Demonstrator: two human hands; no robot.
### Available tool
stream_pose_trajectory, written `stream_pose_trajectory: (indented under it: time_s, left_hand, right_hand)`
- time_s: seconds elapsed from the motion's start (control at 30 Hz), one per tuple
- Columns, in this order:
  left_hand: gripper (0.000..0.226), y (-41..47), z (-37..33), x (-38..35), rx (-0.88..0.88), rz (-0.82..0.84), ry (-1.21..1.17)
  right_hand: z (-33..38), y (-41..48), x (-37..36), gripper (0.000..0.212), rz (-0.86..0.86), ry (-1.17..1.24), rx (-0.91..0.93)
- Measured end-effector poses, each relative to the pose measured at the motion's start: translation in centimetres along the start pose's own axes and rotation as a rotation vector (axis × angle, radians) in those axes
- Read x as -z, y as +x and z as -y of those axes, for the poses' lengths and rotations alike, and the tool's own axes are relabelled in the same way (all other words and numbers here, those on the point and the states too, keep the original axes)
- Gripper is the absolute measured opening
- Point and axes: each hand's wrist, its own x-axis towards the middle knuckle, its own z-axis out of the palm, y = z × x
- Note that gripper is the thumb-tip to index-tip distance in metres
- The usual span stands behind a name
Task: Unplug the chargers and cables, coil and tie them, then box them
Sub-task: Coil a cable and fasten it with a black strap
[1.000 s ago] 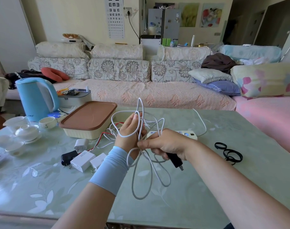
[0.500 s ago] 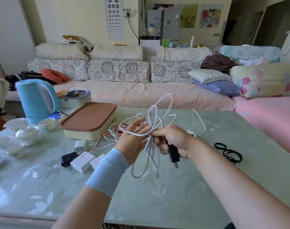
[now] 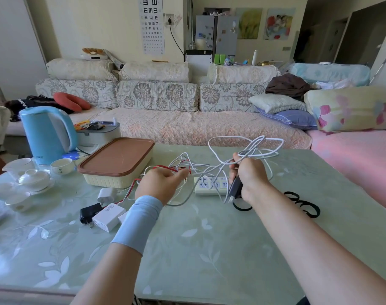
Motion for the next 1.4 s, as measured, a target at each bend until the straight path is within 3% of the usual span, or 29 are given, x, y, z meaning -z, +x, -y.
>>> stream_pose_trajectory:
  time_s: [0.03,0.13,0.17,0.23,0.3,0.4,0.43,0.6,0.83,0.97,1.1,1.27,1.33,1.4]
  left_hand:
    - [0.051,-0.2,0.2,-0.3,-0.030,0.079,0.094]
    - [0.022,-0.8,0.7,-0.6,0.033,0.506,0.006]
    - [0.015,-0.7,1.1,-0.8,-0.019,0.545,0.033]
    - [0.037,-0.5,1.6,-1.4,-0.221,0.411,0.091]
    - [0.062,-1.0,0.8,-2.1,-0.312,0.333,-0.175]
    - [0.054,-1.7,-0.8,-1.8,-0.053,0.607,-0.845]
    - [0.047,-1.8,-1.0,-1.5,0.029,0.712,-0.942]
    - [0.035,-1.4,-0.7,-0.7,0.173,0.883,-0.948]
    - [0.027,-0.5,-0.1,-0.8,0.294,0.645,-0.685]
    - [0.020,0.7,0.9,-0.6,0.495,0.181,-0.607]
    - [0.023,2.2,2.6,-0.3,0.461,-0.156,-0.555]
    - [0.026,2.9,2.2,0.3,0.562,0.016,-1.413]
    - [0.031,2.9,3.2,1.0,0.596,0.023,-1.381]
    - [0.035,3.9,5.0,1.5,0.683,-0.065,-1.078]
  right_hand:
    - [-0.1,0.0,-0.2,0.031,0.001,0.006,-0.006]
    - [-0.1,0.1,0.0,0.026,0.120,0.043,-0.072]
    - [-0.3,0.0,0.1,0.026,0.165,-0.012,-0.070]
    - [-0.8,-0.5,0.0,0.026,0.247,-0.133,-0.064]
    - [-1.0,-1.2,-0.4,0.025,0.325,-0.179,-0.067]
    - [-0.7,-1.4,-0.8,0.030,0.365,-0.160,-0.098]
    - [-0.7,-1.4,-0.8,0.032,0.365,-0.136,-0.107]
    - [-0.4,-1.7,-0.7,0.025,0.367,-0.047,-0.070]
    - [-1.1,-1.8,-1.6,0.029,0.269,0.122,0.026]
    - [0.3,-1.5,-0.9,0.029,0.254,0.401,0.018]
    - [0.5,-0.9,-0.2,0.030,0.179,0.478,-0.011]
    - [0.8,0.1,0.8,0.028,0.061,0.503,-0.062]
    - [1.1,0.6,1.4,0.026,-0.003,0.541,-0.078]
    - [1.4,1.2,2.2,0.024,-0.065,0.602,-0.084]
